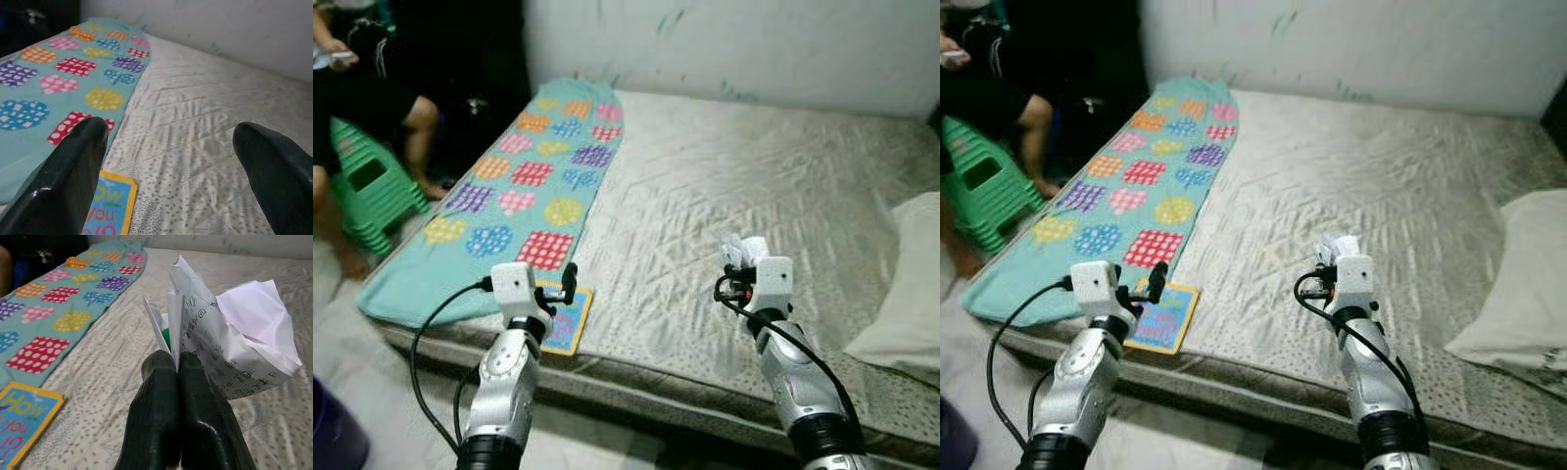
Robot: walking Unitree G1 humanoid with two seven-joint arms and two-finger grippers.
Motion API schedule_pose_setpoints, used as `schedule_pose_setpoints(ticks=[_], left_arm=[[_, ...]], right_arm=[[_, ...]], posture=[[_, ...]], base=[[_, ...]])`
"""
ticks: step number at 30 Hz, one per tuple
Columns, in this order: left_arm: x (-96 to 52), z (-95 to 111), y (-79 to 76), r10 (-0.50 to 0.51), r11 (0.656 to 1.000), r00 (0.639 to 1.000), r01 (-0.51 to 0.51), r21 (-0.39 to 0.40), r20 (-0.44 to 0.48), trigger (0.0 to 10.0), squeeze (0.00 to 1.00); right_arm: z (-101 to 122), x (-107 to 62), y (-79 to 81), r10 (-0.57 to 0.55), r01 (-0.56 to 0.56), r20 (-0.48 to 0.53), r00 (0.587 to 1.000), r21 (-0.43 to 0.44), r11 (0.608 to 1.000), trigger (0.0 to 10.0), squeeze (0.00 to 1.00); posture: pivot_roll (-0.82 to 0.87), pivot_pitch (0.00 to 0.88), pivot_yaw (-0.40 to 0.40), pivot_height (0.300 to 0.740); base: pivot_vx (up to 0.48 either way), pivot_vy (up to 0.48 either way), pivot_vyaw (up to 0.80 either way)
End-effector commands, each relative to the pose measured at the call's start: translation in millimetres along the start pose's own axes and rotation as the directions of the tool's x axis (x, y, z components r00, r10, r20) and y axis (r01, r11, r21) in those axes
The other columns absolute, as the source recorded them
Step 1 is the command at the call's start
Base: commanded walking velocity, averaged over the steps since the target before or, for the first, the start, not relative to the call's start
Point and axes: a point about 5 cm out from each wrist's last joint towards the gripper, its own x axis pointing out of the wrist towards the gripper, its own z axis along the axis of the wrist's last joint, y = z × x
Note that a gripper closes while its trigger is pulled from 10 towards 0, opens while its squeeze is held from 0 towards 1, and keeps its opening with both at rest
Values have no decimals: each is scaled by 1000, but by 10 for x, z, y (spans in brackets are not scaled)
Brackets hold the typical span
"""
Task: Clean up the room
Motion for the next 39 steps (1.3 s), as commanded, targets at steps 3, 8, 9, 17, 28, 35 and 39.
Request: schedule_pose_setpoints(ticks=[3,8,9,17,28,35,39], left_arm=[[-1,84,9,-27,999,999,28,-19,46,10000,0],[-3,90,1,-39,999,998,40,-23,51,10000,0],[-3,92,0,-39,999,998,41,-23,52,10000,0],[-1,106,5,-45,999,997,46,-27,56,10000,0],[9,81,39,-12,1000,1000,12,-6,27,10000,0],[7,77,53,-5,1000,1000,5,-13,26,10000,0],[1,66,64,8,1000,1000,-7,-19,22,10000,0]], right_arm=[[40,32,65,19,-19,12,1000,9,1000,10000,0],[38,35,67,21,-21,9,1000,10,1000,10000,0],[40,37,67,21,-21,9,1000,10,1000,10000,0],[52,46,66,16,-16,12,1000,15,1000,10000,0],[62,51,65,10,-11,16,1000,18,1000,10000,0],[61,51,65,8,-8,17,1000,21,1000,10000,0],[50,52,54,0,0,7,1000,25,1000,10000,0]], posture=[[-73,14,9,740],[-72,12,7,740],[-73,14,8,740],[-77,24,15,740],[-77,27,17,740],[-76,26,19,740],[-76,27,17,740]], base=[[0,0,0],[190,0,0],[394,0,0],[412,0,0],[297,0,0],[0,0,0],[0,0,-342]])
